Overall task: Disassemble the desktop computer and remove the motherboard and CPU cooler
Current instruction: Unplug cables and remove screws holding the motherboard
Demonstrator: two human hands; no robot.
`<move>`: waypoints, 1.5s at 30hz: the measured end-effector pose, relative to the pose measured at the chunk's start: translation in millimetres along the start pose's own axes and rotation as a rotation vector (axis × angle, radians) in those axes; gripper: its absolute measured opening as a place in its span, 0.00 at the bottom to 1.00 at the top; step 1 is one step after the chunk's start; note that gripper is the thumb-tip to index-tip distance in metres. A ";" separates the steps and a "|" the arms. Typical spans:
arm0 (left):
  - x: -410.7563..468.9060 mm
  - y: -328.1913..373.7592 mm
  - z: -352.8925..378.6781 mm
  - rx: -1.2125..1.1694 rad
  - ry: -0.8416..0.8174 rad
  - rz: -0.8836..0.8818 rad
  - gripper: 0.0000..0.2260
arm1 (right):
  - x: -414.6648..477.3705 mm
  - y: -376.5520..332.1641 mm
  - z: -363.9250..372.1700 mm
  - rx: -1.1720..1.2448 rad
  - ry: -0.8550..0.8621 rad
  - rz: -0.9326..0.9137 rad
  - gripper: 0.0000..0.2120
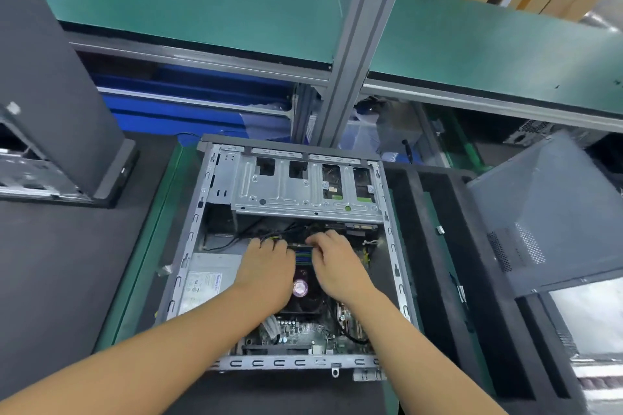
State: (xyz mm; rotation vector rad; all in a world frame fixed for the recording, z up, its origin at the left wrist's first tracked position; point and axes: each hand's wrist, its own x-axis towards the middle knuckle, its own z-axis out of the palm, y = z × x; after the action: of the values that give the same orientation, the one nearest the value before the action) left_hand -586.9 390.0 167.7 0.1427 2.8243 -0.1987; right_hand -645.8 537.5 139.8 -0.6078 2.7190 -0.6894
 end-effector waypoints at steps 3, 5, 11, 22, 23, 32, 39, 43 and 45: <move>-6.2 4.0 0.6 0.075 -0.068 0.000 0.17 | 21.5 -12.5 14.7 -0.222 -0.091 -0.075 0.24; -9.1 -0.1 0.6 0.093 -0.061 0.004 0.16 | 33.7 -20.9 20.3 -0.332 -0.163 -0.085 0.27; -19.6 -21.0 8.7 0.040 0.053 0.047 0.16 | 65.2 -35.7 16.6 -0.402 -0.366 0.166 0.18; -7.7 -62.3 9.7 -0.369 0.212 -0.089 0.16 | 44.7 -49.8 22.6 -0.575 -0.137 0.116 0.13; -4.1 -68.1 8.9 -0.415 0.180 -0.104 0.16 | 42.2 -53.4 20.7 -0.578 -0.108 0.103 0.13; 11.3 -86.9 -7.6 -0.541 -0.244 0.208 0.09 | -2.1 -103.8 21.4 -0.467 0.040 -0.069 0.15; 10.8 -96.0 -13.4 -0.655 -0.180 0.043 0.07 | -4.3 -97.9 16.3 -0.122 0.022 -0.226 0.18; -2.3 -81.0 -10.8 -0.584 -0.025 -0.114 0.12 | 10.0 -92.7 17.5 0.152 -0.094 -0.074 0.21; -11.5 -71.6 -7.7 -0.455 -0.015 -0.119 0.19 | 20.9 -90.6 19.7 0.135 -0.154 0.002 0.19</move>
State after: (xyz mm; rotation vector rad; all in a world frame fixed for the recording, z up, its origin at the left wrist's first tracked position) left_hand -586.7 319.7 187.2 -0.1266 2.7809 0.4147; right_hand -627.3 447.9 165.5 -0.5995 2.5084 -0.7838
